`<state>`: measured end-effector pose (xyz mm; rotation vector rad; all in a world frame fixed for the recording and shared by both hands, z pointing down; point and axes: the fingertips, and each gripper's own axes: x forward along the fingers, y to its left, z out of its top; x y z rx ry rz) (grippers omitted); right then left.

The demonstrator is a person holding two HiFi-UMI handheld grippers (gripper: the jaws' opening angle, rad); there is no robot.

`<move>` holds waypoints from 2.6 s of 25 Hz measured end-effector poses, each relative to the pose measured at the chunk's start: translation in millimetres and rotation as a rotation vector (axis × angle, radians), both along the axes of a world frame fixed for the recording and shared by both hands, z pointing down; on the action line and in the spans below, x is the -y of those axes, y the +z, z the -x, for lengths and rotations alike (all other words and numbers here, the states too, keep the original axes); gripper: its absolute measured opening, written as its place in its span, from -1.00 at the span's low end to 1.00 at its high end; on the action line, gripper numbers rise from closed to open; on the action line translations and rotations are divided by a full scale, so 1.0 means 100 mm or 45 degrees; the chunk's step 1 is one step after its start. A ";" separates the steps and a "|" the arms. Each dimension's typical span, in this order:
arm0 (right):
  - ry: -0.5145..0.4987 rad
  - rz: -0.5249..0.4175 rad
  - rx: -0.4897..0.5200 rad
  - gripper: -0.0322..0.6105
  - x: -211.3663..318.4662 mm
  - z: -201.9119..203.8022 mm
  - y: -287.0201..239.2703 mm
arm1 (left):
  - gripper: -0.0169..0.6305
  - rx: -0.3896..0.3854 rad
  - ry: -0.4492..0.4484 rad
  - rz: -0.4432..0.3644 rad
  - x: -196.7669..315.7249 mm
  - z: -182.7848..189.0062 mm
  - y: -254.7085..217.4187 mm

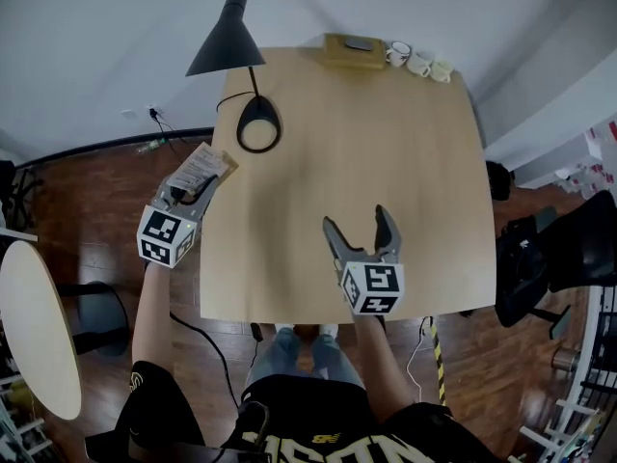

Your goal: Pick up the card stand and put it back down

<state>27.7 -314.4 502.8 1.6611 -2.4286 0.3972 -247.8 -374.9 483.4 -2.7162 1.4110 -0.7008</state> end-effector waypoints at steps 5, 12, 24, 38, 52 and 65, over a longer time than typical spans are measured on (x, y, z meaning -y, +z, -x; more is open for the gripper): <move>-0.057 0.024 -0.010 0.54 0.23 0.26 0.27 | -0.55 -0.016 0.120 0.082 0.48 -0.04 0.45; -0.135 0.113 -0.020 0.54 0.24 0.49 0.69 | -0.55 -0.049 0.298 0.255 0.72 -0.48 1.35; -0.164 0.221 0.002 0.54 0.11 0.54 1.23 | -0.54 0.001 0.543 0.493 0.55 -1.09 2.53; -0.217 0.142 -0.022 0.54 -0.05 0.55 0.93 | 0.03 -0.008 0.218 0.416 0.50 -0.66 2.26; -0.355 -0.096 0.056 0.54 -0.67 0.45 -0.12 | 0.04 -0.174 -0.218 -0.022 -0.72 -0.44 0.27; -0.357 -0.300 0.047 0.54 -1.50 0.31 -0.97 | 0.04 -0.302 -0.406 -0.395 -2.28 -0.81 -1.09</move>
